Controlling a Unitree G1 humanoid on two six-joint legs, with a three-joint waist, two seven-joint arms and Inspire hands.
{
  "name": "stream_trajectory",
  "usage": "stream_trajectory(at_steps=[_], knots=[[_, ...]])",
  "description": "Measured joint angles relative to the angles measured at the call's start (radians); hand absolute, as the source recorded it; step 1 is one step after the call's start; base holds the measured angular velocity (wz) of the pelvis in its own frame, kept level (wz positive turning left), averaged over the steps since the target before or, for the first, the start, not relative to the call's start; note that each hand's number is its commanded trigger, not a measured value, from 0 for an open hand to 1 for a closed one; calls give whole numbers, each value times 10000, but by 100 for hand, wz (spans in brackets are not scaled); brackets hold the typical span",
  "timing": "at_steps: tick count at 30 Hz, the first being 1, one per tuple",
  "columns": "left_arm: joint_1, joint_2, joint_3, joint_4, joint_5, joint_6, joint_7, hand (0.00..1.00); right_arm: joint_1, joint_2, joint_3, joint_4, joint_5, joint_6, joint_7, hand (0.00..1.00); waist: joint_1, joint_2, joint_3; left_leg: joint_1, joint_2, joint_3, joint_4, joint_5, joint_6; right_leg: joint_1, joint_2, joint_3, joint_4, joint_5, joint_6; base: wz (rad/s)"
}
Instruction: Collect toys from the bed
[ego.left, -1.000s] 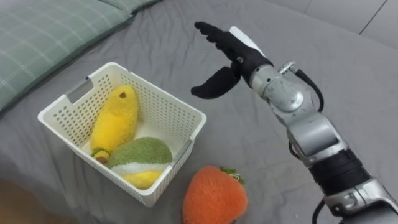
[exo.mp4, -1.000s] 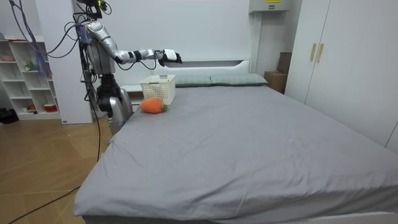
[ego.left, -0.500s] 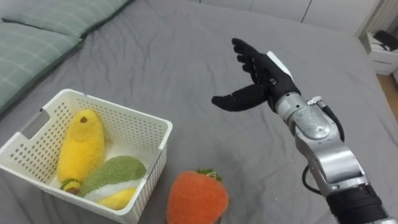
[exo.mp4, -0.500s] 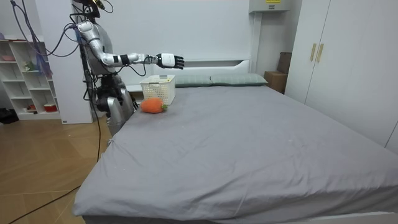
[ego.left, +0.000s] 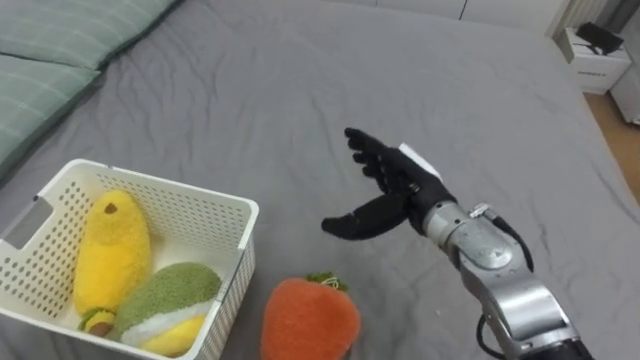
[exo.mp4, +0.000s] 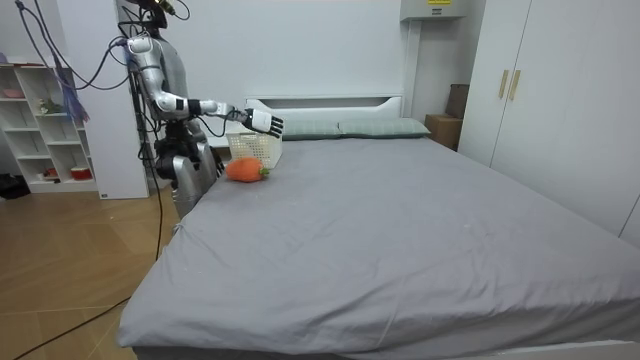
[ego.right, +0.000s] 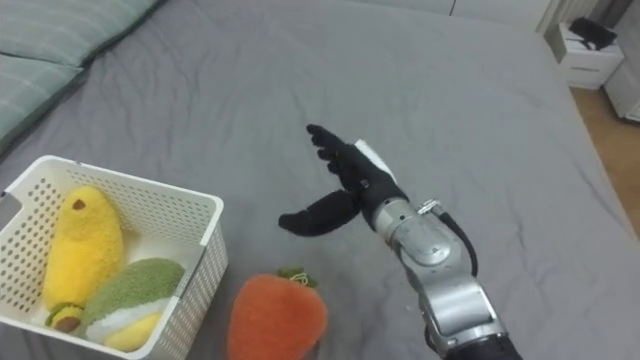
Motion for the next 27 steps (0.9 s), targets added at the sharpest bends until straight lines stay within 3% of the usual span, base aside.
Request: stream_trajectory(at_steps=[4, 9, 15, 27], knots=[[14, -5, 22, 180, 0, -24, -9, 0, 406, 160, 410, 301, -458, 172, 954, 0, 145, -42, 23, -67, 0, -29, -57, -5, -5, -97, 9, 4, -7, 0, 0, -3], [12, -66, 16, 171, 2, -25, -11, 0, 409, 221, 592, 850, -725, 240, 1835, 0, 353, -66, 68, -105, 7, -28, -63, -6, -6, -138, 13, -10, -13, 3, -5, -1], [3, -64, 28, 166, 5, -17, -11, 0, 409, 287, 834, 849, -1077, 592, 2813, 0, 571, -131, 111, -122, 8, -11, -88, -8, -7, -153, 13, -50, -17, 3, -4, 0], [22, -29, 17, 174, 0, 11, -3, 0, 382, 430, 1189, 1639, -3496, 606, 3319, 0, 611, -241, 64, -105, 7, -34, -90, -9, -6, -115, 19, 32, -2, 3, -5, 0]])
